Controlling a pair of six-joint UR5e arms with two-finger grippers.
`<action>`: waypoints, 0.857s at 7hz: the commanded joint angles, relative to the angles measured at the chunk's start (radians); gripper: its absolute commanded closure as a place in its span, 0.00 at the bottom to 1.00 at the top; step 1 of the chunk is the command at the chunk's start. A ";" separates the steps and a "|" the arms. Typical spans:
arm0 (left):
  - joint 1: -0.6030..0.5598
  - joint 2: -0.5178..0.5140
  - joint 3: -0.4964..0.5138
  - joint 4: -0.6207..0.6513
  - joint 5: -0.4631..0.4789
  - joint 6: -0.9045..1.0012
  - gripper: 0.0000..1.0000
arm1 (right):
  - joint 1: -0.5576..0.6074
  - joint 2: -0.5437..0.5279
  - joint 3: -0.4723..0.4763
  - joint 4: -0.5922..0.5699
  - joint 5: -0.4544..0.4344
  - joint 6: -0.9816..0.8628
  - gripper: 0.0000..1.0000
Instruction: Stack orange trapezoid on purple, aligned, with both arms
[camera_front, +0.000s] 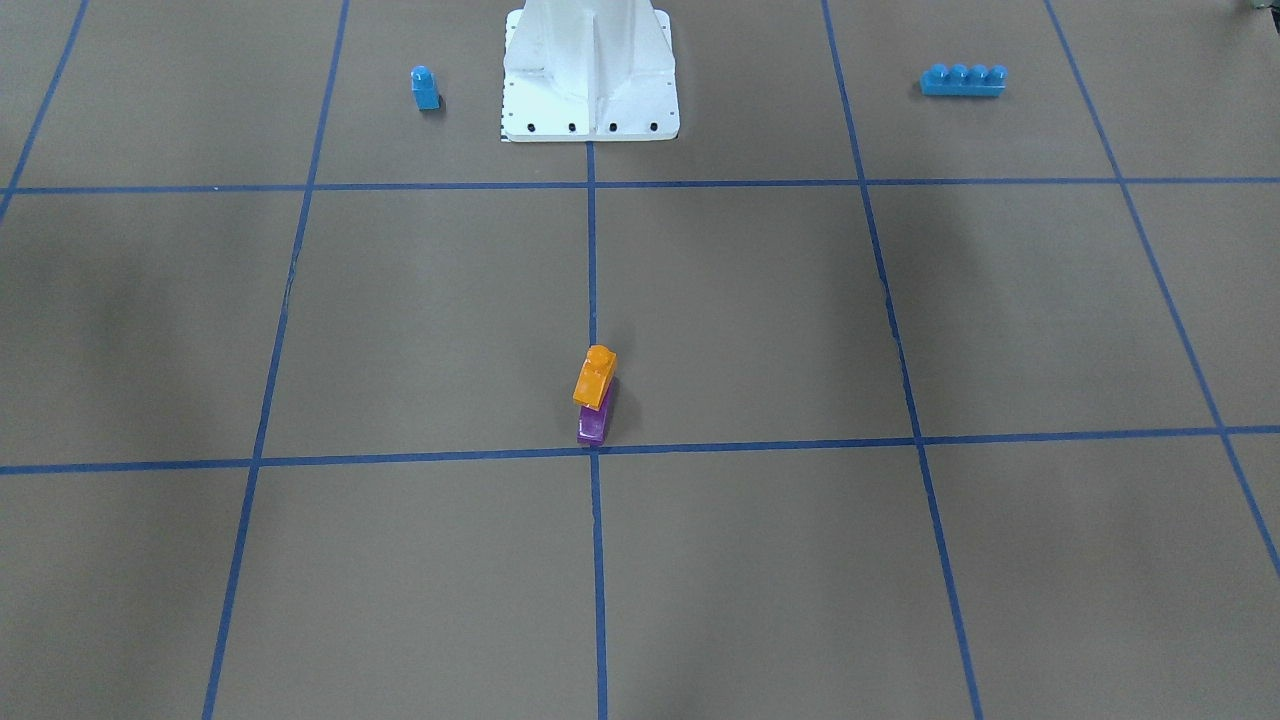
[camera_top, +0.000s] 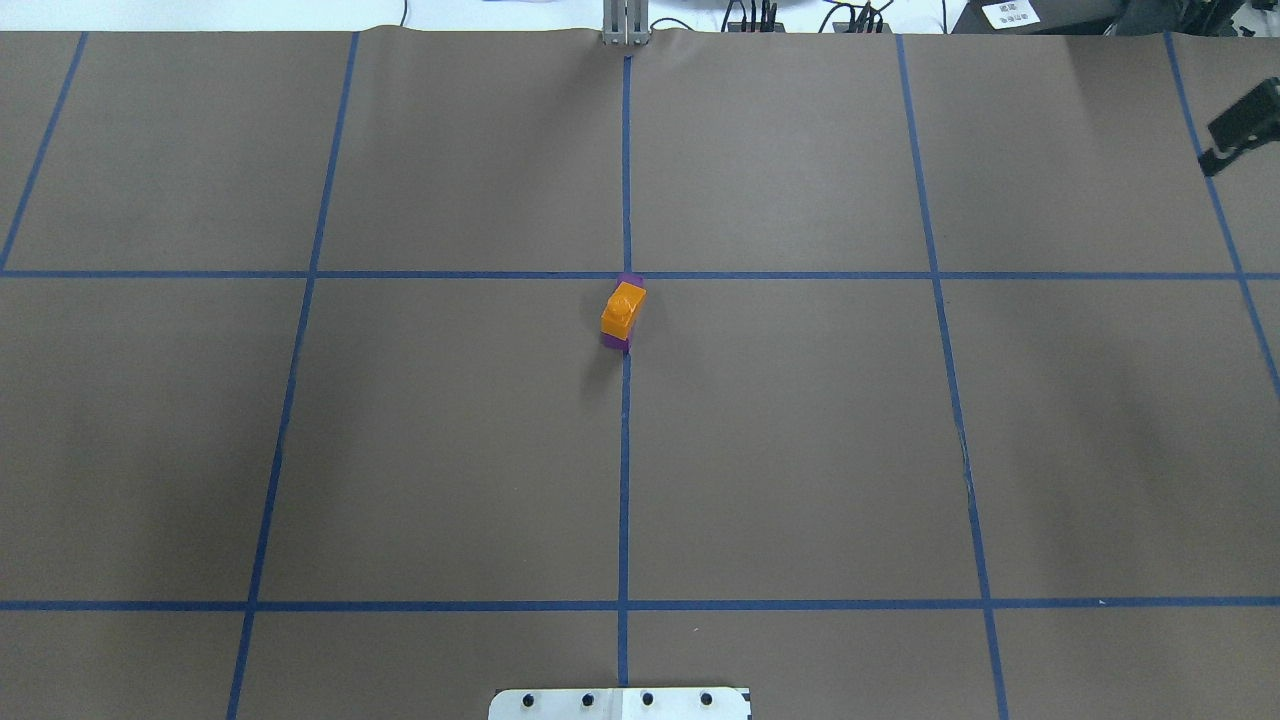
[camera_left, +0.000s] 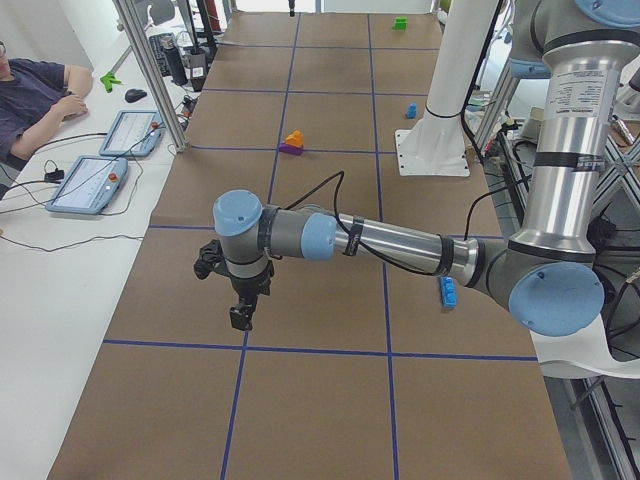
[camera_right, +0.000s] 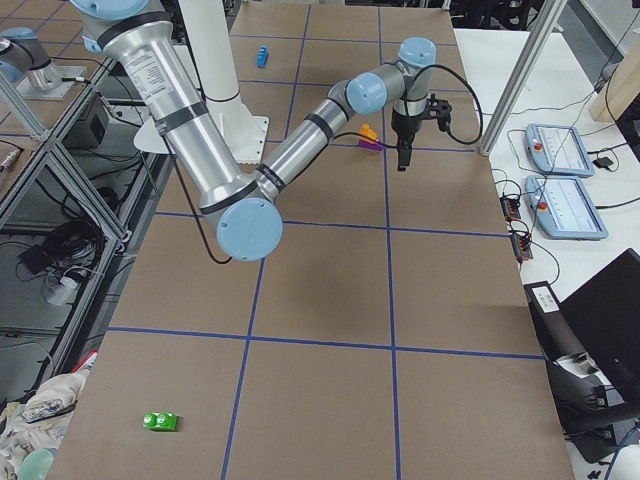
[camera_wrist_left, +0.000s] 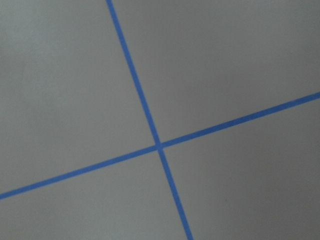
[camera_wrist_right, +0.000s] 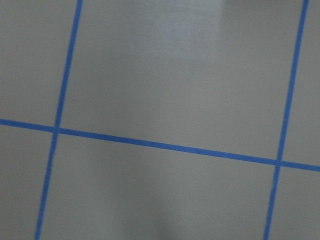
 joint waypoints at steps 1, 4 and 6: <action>-0.031 0.046 0.003 -0.014 -0.002 0.049 0.00 | 0.094 -0.209 -0.006 0.082 -0.006 -0.092 0.00; -0.049 0.061 0.016 -0.009 0.007 0.103 0.00 | 0.212 -0.261 -0.162 0.255 0.016 -0.158 0.00; -0.049 0.061 0.026 -0.009 0.007 0.103 0.00 | 0.229 -0.265 -0.182 0.254 0.067 -0.199 0.00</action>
